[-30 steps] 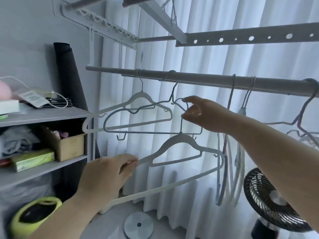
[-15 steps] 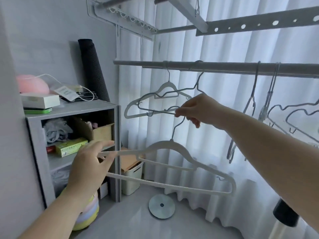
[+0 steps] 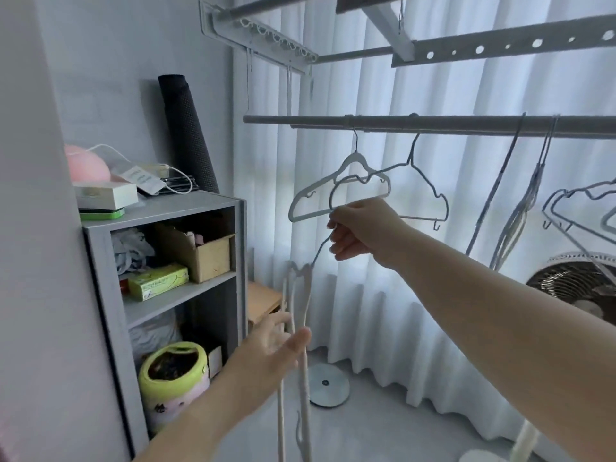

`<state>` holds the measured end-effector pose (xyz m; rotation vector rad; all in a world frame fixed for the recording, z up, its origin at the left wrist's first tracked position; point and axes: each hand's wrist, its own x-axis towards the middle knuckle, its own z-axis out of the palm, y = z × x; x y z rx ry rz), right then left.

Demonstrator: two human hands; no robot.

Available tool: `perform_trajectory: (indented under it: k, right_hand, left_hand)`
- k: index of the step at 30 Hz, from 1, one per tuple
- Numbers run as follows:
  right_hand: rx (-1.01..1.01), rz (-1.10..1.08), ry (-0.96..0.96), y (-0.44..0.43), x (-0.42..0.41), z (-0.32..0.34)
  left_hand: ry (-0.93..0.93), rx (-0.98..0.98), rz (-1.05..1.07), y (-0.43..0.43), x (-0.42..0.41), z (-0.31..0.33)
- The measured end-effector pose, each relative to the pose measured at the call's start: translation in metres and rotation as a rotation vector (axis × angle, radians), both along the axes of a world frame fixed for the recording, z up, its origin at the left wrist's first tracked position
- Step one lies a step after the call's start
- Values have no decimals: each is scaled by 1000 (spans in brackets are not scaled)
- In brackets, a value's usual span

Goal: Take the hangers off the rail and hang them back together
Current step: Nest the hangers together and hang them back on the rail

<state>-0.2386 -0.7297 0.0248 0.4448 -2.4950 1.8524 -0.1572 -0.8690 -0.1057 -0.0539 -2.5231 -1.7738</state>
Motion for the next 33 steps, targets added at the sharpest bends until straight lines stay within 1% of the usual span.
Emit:
perform_trajectory:
  k: [2, 3, 5, 8, 10, 13, 17, 21, 23, 25, 28, 33]
  right_hand:
    - [-53, -9, -21, -3, 4, -2]
    - [-71, -19, -28, -3, 6, -3]
    - [-90, -45, -39, -4, 7, -5]
    - [-86, -89, -37, -1, 5, -3]
    - [-51, -109, -35, 6, 3, 1]
    - [34, -169, 12, 27, -3, 9]
    - [156, -343, 154, 68, -16, 20]
    - [393, -555, 356, 110, -33, 33]
    - [486, -636, 416, 129, -45, 42]
    - [539, -704, 441, 147, -59, 51]
    - [640, -771, 484, 172, -79, 67]
    - [830, -827, 584, 203, -103, 86]
  left_hand:
    - [-111, 97, -115, -4, 6, 9]
    - [-157, 103, -182, -5, 9, 14]
    - [-206, 44, -271, -6, 11, 22]
    - [-141, -11, -234, -6, 5, 28]
    - [-97, -2, -241, -3, -3, 30]
    - [-87, 14, -267, 9, -14, 38]
    - [-67, 77, -290, 24, -40, 52]
    - [11, 89, -263, 47, -73, 73]
    - [38, 102, -255, 62, -88, 86]
    - [58, 105, -262, 78, -102, 98]
    - [91, 112, -267, 101, -123, 117]
    - [162, 126, -185, 134, -160, 147]
